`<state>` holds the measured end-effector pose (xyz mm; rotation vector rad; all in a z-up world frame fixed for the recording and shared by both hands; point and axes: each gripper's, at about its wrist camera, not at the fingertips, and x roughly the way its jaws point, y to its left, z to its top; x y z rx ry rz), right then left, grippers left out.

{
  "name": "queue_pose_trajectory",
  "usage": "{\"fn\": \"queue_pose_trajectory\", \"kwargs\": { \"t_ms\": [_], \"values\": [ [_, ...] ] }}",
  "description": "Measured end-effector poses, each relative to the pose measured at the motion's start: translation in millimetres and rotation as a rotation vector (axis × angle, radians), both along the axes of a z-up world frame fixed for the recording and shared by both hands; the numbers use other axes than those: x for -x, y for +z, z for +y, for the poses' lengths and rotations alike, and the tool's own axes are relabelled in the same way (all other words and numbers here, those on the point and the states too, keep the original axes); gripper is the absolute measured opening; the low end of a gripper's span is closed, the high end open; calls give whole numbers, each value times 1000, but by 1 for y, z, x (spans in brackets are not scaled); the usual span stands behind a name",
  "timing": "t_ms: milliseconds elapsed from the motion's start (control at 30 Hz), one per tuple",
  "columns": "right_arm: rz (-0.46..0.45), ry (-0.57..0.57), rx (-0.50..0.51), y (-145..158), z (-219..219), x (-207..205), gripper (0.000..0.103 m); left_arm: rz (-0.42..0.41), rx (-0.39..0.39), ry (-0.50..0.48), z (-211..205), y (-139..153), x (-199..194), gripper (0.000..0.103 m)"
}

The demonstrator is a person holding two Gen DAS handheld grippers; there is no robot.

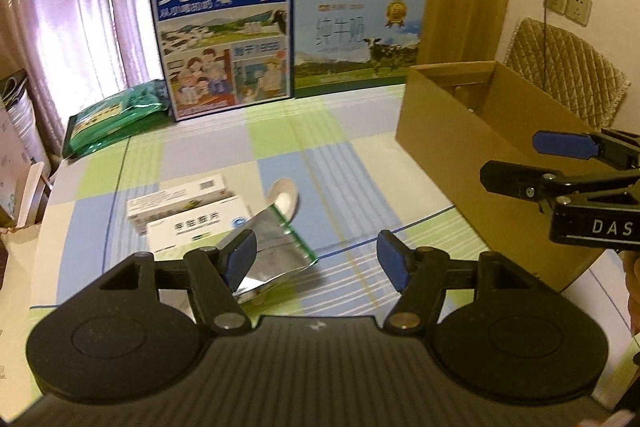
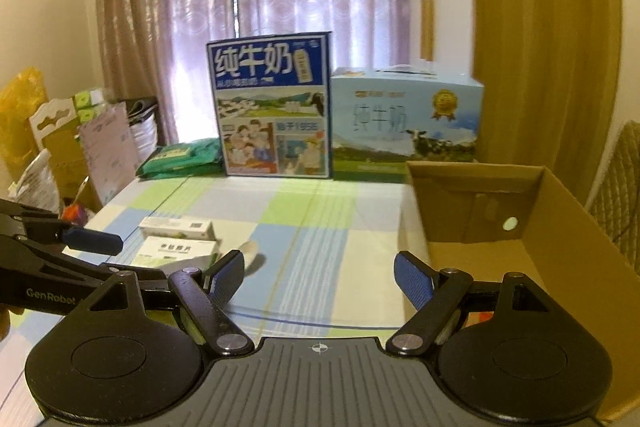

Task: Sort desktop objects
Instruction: 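Withdraw both open tools from the box back over the table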

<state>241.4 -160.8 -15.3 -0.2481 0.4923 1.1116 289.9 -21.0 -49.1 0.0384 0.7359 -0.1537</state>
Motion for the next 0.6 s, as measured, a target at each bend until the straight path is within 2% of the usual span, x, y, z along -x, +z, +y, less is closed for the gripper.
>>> {"fn": "queue_pose_trajectory", "kwargs": {
  "t_ms": [400,600],
  "values": [
    [16,57,35,-13,19,3,80,3,9,79,48,-4,7,66],
    [27,82,48,-17,27,6,81,23,-14,125,75,-10,12,69]
  ]
}}
